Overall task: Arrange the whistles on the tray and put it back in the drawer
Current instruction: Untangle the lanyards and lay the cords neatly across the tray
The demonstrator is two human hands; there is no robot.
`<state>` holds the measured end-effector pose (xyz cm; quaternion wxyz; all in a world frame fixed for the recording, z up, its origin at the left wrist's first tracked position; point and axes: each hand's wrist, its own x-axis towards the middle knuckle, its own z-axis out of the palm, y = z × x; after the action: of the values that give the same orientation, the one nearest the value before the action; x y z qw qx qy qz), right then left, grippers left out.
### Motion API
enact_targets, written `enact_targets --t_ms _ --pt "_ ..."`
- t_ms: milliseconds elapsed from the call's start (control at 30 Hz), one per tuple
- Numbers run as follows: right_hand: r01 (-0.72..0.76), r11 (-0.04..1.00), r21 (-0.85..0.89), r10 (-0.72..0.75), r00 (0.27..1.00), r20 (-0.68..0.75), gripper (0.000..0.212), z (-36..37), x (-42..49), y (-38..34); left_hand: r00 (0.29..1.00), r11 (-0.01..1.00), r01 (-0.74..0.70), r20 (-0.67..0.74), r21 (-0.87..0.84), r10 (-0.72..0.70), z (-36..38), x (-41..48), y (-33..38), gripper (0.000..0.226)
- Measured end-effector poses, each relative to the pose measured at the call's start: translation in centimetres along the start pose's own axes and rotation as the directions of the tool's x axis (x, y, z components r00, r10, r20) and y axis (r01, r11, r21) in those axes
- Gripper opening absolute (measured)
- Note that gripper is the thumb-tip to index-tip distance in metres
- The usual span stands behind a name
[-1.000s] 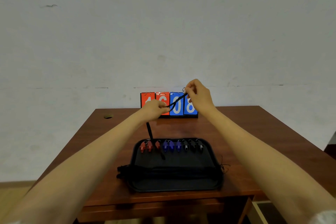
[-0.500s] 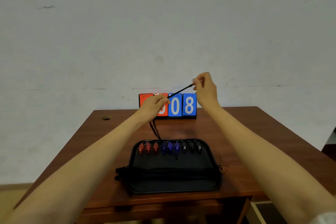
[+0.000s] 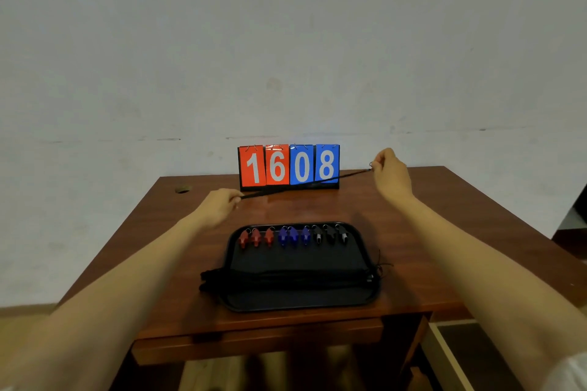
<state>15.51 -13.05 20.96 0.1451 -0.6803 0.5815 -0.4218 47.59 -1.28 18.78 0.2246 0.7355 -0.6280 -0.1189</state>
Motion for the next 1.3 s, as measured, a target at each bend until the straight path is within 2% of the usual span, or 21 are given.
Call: enact_targets --t_ms 133,200,267,433,533,633,767,1000,1300 --pt "-0.032 0.989 -0.145 0.046 0.994 0.098 0.009 1.1 -2.4 2.7 0.995 0.996 0.084 0.06 0.011 -0.084 2.2 -1.0 -2.5 0.029" --pt "-0.026 0.977 -0.214 0.06 0.987 0.152 0.01 2.0 -3.9 4.0 0.989 0.99 0.137 0.05 0.024 -0.138 3.3 -1.7 -3.4 0.017" --pt "-0.031 0.962 -0.27 0.085 0.978 0.19 0.01 2.7 -5.4 5.5 0.982 0.98 0.183 0.04 0.075 -0.187 4.4 -2.3 -4.1 0.018" --pt "-0.047 0.931 -0.361 0.137 0.964 0.228 0.011 4.0 -8.4 8.2 0.97 0.954 0.213 0.073 0.209 -0.233 6.1 -3.7 -5.1 0.02" --pt "-0.016 0.914 -0.406 0.115 0.969 0.221 0.012 4.2 -9.8 9.3 0.973 0.94 0.223 0.001 0.258 -0.231 7.2 -4.6 -5.3 0.02" --pt "0.003 0.903 -0.43 0.102 0.97 0.221 0.014 4.1 -11.0 10.2 0.971 0.929 0.241 -0.055 0.28 -0.235 8.2 -5.7 -5.9 0.01" --pt "0.054 0.88 -0.472 0.071 0.968 0.243 0.013 3.9 -12.5 11.1 0.975 0.924 0.213 -0.129 0.318 -0.181 9.2 -7.4 -6.7 0.014" --pt "0.05 0.892 -0.448 0.082 0.96 0.269 0.01 4.2 -13.9 11.3 0.956 0.935 0.222 -0.251 0.278 -0.152 10.3 -8.6 -7.4 0.017" --pt "0.074 0.879 -0.471 0.066 0.959 0.274 0.011 4.1 -14.9 12.1 0.963 0.942 0.229 -0.2 0.245 -0.182 11.3 -9.6 -7.9 0.017"
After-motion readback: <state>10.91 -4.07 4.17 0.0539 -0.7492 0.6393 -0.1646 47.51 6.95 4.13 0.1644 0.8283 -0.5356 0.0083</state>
